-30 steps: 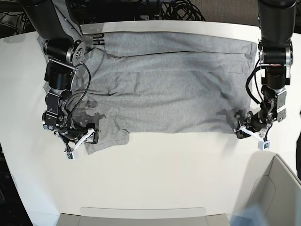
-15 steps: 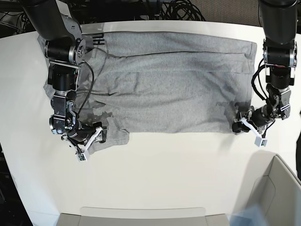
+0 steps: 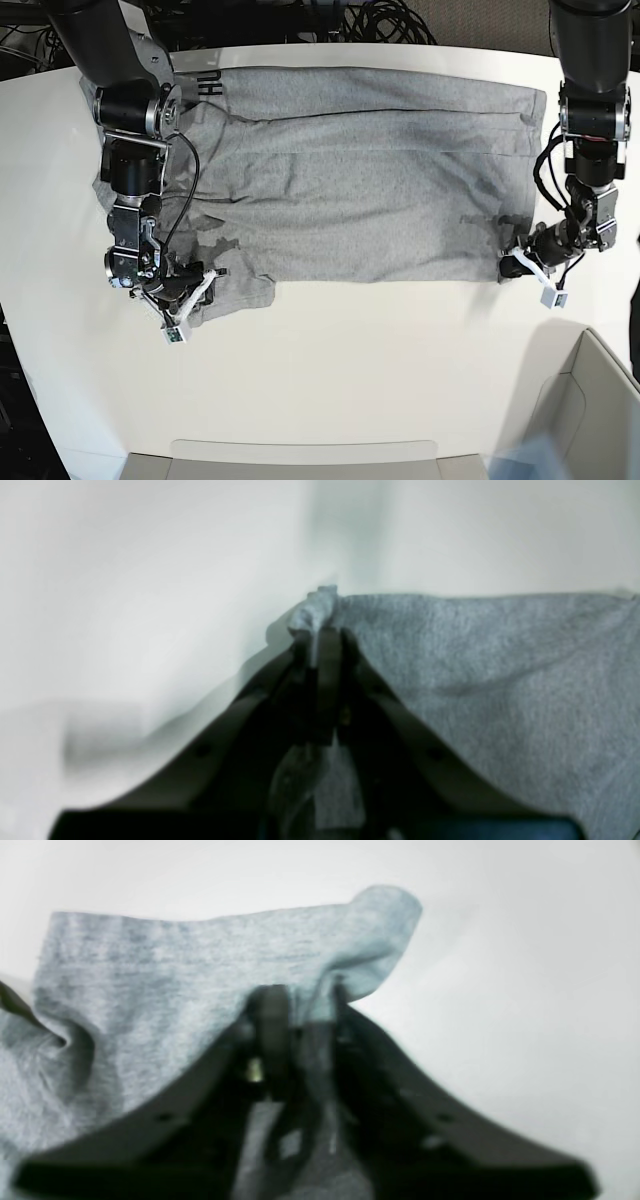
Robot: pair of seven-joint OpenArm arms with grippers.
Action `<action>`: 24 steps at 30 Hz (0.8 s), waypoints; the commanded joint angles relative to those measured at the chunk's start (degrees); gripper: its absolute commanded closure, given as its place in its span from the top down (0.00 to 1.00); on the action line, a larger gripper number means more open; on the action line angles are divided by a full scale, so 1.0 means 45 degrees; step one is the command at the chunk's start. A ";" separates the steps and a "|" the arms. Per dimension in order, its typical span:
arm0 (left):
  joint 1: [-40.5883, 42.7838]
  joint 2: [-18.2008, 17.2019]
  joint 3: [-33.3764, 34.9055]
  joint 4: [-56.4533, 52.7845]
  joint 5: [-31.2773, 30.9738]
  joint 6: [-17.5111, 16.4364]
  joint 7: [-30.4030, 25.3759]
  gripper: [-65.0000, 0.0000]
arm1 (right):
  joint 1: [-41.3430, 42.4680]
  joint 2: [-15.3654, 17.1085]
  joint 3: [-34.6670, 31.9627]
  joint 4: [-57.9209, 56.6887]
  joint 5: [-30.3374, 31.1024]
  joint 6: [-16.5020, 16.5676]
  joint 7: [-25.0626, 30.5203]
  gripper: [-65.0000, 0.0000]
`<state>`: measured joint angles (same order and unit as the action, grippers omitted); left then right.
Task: Fold the T-shirt properly
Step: 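Grasp the hem corners with the left and right grippers, then lift the hem and fold it over toward the folded shoulder edge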
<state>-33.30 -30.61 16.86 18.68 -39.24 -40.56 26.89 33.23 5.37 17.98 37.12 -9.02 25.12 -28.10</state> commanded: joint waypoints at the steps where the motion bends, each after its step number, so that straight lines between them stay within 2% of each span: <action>1: 0.0103 0.0053 0.0111 -0.0116 0.0819 0.0123 0.1242 0.00 | 0.0478 0.0087 0.0020 0.0239 0.0118 -0.0064 0.0295 0.05; 2: 0.0084 0.0053 0.0072 -0.0097 0.0819 0.0123 0.1281 0.00 | 0.0478 0.0107 0.0020 0.0278 0.0118 -0.0064 0.0295 0.00; 9: 0.0064 0.0033 -0.0065 -0.0097 0.0780 0.0123 0.1320 0.00 | 0.0498 0.0048 0.0020 0.1548 0.0118 -0.0064 0.0217 0.00; 12: 0.0162 -0.0006 -0.0983 -0.0097 0.0780 0.0123 0.1340 0.00 | 0.0244 0.0048 0.0020 0.2231 0.0118 -0.0045 0.0061 0.00; 15: 0.0162 -0.0045 -0.1471 -0.0058 0.0780 0.0123 0.1633 0.00 | 0.0048 0.0048 0.0020 0.3267 0.0118 0.0033 -0.0604 0.00; 20: 0.0533 -0.0240 -0.1628 0.1271 0.0780 0.0123 0.2531 0.00 | -0.0382 0.0009 0.0000 0.4966 0.0138 0.0053 -0.1502 0.00; 24: 0.1295 -0.0319 -0.2800 0.2853 0.0780 0.0123 0.2981 0.00 | -0.0753 0.0107 -0.0019 0.5806 0.0861 0.0053 -0.2010 0.00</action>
<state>-27.27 -31.27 4.27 31.46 -38.22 -40.58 37.01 28.42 5.34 17.93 62.17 -5.54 25.43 -37.98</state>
